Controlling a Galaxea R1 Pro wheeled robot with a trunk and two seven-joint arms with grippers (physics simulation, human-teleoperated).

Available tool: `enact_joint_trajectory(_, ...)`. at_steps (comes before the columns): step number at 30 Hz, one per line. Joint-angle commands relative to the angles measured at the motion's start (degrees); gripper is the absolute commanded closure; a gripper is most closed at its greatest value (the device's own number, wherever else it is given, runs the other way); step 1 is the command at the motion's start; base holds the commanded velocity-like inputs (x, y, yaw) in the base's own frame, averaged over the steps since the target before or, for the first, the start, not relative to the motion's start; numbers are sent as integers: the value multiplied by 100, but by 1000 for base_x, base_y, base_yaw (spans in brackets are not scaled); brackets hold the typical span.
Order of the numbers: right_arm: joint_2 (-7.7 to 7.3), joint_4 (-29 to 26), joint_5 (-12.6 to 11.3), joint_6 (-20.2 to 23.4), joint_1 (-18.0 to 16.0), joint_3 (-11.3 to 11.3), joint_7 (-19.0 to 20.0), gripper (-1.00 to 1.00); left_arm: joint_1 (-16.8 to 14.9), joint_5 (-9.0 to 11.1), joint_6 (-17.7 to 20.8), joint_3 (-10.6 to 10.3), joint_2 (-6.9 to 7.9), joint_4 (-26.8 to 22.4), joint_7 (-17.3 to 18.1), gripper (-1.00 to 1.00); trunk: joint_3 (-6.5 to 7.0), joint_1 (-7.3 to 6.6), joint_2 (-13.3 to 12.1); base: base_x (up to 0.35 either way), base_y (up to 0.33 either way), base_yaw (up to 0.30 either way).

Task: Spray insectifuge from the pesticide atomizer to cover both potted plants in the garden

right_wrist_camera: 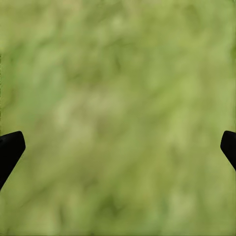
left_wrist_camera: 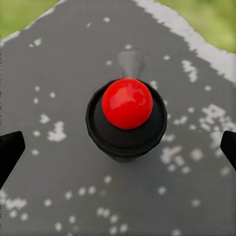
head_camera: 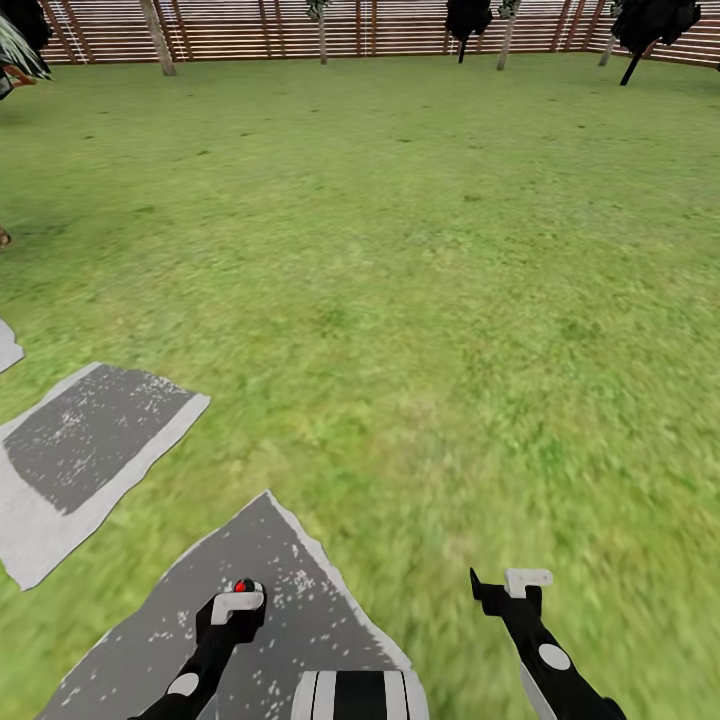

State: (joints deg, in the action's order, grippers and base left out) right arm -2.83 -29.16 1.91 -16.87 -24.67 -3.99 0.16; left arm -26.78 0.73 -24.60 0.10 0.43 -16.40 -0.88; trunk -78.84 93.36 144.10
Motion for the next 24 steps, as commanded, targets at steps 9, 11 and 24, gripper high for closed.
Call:
enact_joint_trajectory(9,2,0,20,-18,-2,-14,2,-100,-2,6,-19,-1,-4,5,-8,-100,-3,-1,1,32,0,0)
enact_joint_trajectory(11,2,-1,20,-18,-2,-14,2,-100,-2,6,-19,-1,-3,5,-8,-100,-3,-1,1,12,0,0)
enact_joint_trajectory(24,2,2,20,-18,-2,-14,2,-100,-3,6,-20,-1,0,5,-8,-100,-3,-1,1,1,0,0)
